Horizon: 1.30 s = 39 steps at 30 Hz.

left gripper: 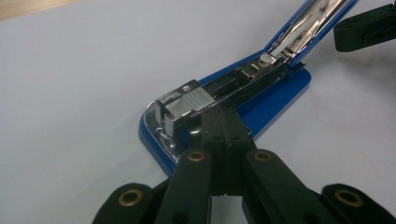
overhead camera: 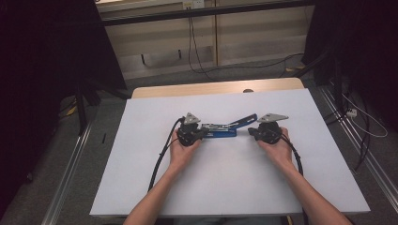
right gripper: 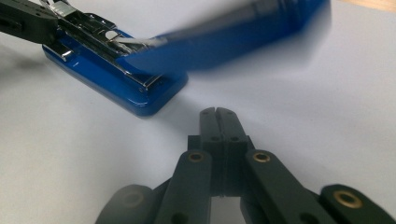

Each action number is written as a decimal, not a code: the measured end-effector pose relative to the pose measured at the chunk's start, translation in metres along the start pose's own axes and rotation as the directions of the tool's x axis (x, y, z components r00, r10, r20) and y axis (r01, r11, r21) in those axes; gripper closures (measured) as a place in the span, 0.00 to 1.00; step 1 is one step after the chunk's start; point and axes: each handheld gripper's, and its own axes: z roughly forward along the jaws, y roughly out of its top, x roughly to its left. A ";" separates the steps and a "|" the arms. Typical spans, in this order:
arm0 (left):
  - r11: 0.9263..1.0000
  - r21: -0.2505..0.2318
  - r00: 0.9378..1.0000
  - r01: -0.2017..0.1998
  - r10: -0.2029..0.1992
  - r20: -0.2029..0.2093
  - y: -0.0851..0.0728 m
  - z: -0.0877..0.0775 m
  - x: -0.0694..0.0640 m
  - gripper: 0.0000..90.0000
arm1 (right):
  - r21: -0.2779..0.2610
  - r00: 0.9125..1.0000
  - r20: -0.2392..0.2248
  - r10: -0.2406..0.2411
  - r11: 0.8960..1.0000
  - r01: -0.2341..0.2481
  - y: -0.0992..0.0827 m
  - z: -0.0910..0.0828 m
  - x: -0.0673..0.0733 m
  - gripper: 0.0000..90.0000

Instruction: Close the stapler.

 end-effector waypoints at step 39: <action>0.998 -0.054 1.000 0.021 -0.021 0.005 -0.003 -0.016 0.001 0.88 | -0.128 0.998 -0.054 0.023 0.991 -0.029 0.002 -0.012 -0.003 0.81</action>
